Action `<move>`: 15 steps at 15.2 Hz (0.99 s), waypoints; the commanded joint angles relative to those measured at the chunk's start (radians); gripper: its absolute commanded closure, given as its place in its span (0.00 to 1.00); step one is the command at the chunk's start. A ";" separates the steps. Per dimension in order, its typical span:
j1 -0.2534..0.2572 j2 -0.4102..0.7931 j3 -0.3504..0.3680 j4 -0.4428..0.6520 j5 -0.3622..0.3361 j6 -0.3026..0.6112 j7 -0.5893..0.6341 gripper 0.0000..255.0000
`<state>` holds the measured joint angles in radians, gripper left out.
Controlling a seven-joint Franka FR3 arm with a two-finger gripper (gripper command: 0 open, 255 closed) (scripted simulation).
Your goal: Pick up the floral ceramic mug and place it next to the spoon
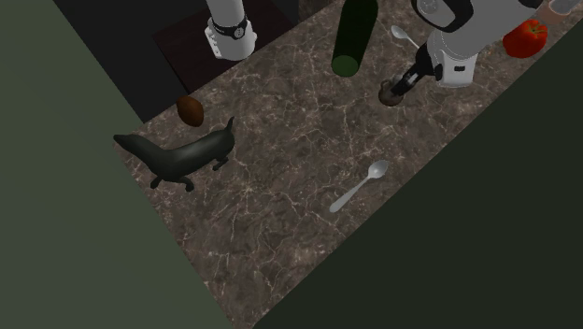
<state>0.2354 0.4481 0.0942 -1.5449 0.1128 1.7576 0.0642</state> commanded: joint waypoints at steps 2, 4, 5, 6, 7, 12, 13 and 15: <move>0.000 0.000 0.000 0.000 0.000 0.000 0.000 0.00; 0.000 0.000 0.000 0.000 0.000 0.000 0.000 0.00; -0.002 0.002 -0.001 0.036 -0.001 -0.034 0.001 0.00; -0.004 0.006 -0.002 0.074 -0.002 -0.069 0.003 0.00; -0.005 0.011 -0.002 0.115 -0.003 -0.105 0.004 0.00; -0.007 0.017 -0.003 0.150 -0.004 -0.134 0.006 0.00; -0.007 0.017 -0.003 0.150 -0.004 -0.134 0.006 0.00; -0.007 0.017 -0.003 0.150 -0.004 -0.134 0.006 0.00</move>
<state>0.2288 0.4649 0.0913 -1.3953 0.1086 1.6243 0.0698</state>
